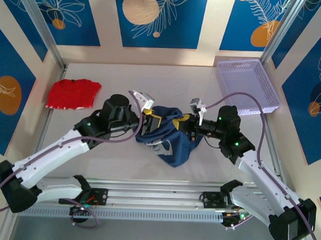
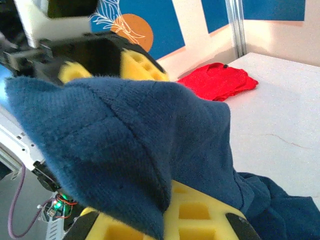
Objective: Fold the inside-out t-shirt
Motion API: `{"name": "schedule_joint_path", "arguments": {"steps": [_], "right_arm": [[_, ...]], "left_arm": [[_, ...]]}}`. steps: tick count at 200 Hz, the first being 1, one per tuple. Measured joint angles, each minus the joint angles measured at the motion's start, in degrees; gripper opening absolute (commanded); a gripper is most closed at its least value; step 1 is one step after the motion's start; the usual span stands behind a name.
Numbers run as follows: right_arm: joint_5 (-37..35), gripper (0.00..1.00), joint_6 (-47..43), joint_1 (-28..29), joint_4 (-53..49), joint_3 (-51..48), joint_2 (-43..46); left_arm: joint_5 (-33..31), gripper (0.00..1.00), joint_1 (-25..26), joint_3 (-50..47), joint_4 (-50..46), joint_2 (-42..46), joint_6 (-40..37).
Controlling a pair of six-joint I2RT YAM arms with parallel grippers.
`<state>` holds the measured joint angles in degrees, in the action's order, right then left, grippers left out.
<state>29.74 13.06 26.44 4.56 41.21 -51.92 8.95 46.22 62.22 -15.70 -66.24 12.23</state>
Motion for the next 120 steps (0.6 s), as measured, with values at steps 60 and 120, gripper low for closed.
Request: {"name": "schedule_joint_path", "arguments": {"steps": [60, 120], "right_arm": [[1.0, 0.00, 0.0, 0.0, 0.4, -0.5, 0.5], [1.4, 0.00, 0.0, 0.0, 0.4, -0.9, 0.5]], "left_arm": [[1.9, 0.40, -0.5, 3.2, 0.3, -6.7, -0.4], [5.9, 0.09, -1.9, 5.2, 3.1, -10.4, 0.0]]}}
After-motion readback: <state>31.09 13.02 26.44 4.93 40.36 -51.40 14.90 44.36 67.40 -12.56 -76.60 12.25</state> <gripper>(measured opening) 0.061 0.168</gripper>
